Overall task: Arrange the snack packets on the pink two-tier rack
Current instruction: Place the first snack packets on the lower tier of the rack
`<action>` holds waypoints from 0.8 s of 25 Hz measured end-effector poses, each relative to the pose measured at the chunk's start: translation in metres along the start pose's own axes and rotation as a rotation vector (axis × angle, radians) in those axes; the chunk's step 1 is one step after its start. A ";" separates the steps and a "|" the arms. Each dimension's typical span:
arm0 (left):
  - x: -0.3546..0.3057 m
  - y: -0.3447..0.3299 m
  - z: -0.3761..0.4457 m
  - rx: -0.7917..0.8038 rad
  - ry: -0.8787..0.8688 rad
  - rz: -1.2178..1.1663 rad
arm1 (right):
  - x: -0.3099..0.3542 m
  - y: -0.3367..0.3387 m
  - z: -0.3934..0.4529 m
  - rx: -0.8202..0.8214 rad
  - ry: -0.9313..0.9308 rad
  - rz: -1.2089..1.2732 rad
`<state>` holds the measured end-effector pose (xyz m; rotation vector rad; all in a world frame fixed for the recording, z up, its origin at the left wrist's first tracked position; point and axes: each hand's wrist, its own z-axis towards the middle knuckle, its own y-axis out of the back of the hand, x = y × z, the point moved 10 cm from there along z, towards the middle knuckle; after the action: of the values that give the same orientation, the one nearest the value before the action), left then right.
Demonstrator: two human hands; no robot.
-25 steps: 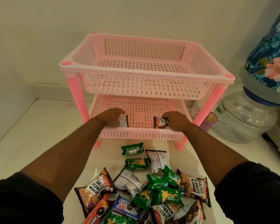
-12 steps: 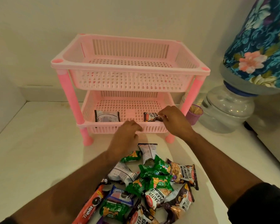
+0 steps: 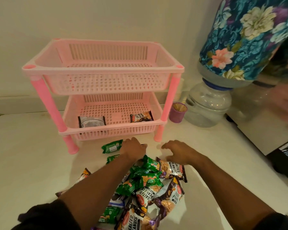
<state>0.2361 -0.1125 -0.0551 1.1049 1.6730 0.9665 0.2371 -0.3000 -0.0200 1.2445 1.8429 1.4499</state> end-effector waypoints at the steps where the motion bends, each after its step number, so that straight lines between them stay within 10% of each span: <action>1: -0.001 -0.003 0.004 0.017 0.018 0.021 | -0.005 -0.013 -0.005 0.045 -0.011 0.000; 20: -0.019 -0.007 -0.003 0.092 0.019 -0.239 | -0.020 -0.043 -0.027 0.066 -0.052 -0.108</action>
<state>0.2353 -0.1331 -0.0554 0.9316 1.8325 0.7560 0.2089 -0.3322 -0.0550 1.1831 1.9061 1.2979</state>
